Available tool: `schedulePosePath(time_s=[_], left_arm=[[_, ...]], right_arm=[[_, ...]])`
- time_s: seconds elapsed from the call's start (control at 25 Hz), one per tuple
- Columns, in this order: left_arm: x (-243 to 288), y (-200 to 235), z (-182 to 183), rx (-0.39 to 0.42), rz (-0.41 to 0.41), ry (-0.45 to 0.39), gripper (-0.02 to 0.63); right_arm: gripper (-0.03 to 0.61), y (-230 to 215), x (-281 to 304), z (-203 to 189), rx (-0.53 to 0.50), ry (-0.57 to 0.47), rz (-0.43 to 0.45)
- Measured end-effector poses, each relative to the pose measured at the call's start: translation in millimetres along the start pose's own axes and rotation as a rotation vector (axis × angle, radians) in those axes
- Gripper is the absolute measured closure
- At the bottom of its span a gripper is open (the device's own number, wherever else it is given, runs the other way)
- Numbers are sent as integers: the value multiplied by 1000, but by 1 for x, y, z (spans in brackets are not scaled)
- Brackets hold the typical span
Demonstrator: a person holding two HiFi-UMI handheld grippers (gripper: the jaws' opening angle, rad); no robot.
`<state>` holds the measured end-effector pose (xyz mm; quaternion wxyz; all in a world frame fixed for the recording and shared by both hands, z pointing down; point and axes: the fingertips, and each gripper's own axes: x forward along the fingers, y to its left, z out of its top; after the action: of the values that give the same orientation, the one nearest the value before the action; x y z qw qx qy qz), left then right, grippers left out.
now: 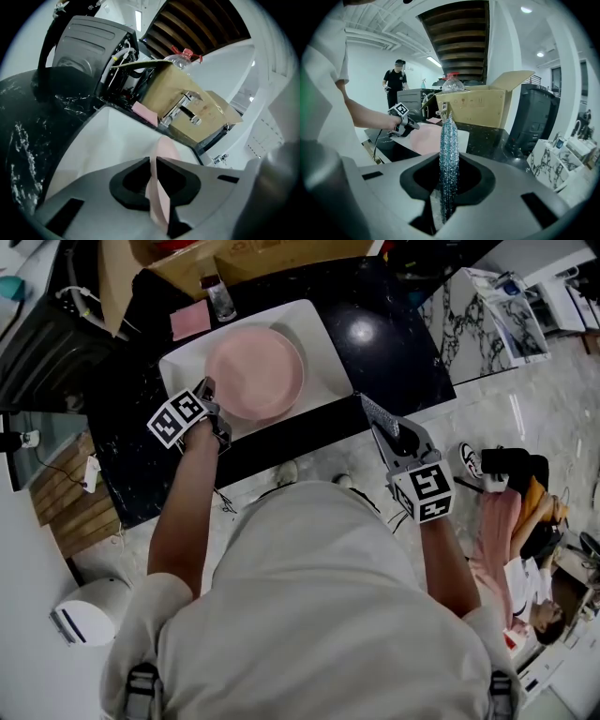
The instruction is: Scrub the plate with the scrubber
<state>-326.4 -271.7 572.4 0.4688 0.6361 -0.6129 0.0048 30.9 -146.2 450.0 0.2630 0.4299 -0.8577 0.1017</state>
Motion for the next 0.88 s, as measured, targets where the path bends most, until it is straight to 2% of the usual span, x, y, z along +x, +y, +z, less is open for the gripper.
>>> schedulePosePath(time_s=[0.44, 0.8, 0.88], left_arm=[[53, 47, -18, -40, 86, 103, 575], [68, 67, -27, 91, 201, 173, 588], [70, 68, -27, 130, 212, 175, 567]], right_arm=[[502, 5, -6, -4, 50, 42, -83], [502, 19, -5, -8, 85, 70, -112], [501, 24, -4, -9, 90, 75, -111]])
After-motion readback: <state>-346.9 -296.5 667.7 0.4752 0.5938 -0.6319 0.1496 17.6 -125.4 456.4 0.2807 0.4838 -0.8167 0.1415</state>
